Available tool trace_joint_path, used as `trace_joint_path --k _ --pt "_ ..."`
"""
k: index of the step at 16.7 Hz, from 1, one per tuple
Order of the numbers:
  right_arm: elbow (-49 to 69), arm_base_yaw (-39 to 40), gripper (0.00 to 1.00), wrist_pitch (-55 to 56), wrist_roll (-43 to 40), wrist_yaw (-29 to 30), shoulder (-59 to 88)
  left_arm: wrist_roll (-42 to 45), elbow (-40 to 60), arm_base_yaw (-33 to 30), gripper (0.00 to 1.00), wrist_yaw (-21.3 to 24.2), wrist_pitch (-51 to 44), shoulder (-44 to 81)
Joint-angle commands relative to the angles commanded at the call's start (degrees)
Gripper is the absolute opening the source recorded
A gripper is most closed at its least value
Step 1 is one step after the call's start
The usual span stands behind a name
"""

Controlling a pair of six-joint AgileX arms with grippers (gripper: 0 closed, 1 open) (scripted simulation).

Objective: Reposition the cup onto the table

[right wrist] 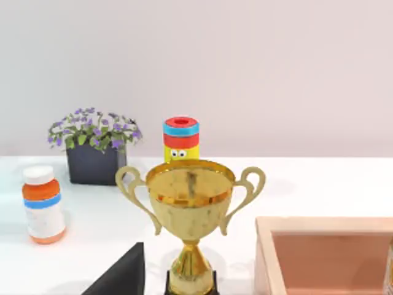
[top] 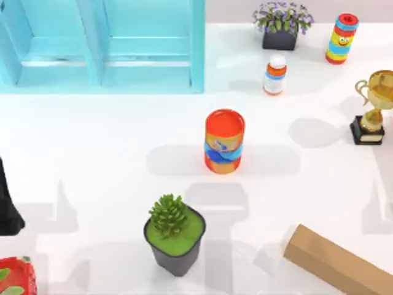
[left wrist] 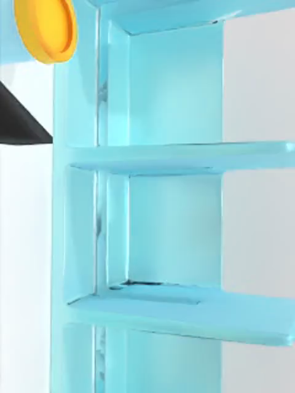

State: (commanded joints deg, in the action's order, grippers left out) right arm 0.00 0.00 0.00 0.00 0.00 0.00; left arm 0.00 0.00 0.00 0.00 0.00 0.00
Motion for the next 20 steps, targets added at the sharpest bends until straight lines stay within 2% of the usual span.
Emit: trace_joint_path --k 4,8,20 --pt "1.72 -0.79 1.0 -1.72 -0.77 0.0 1.83 0.0 0.0 0.0 1.0 0.0 0.0 0.0" --pt "11.97 -4.99 1.0 -11.46 -4.83 0.01 12.62 0.0 0.0 0.0 1.0 0.0 0.0 0.0" --pt "67.48 -24.63 1.0 -58.98 -23.81 0.11 79.23 0.0 0.0 0.0 1.0 0.0 0.0 0.0"
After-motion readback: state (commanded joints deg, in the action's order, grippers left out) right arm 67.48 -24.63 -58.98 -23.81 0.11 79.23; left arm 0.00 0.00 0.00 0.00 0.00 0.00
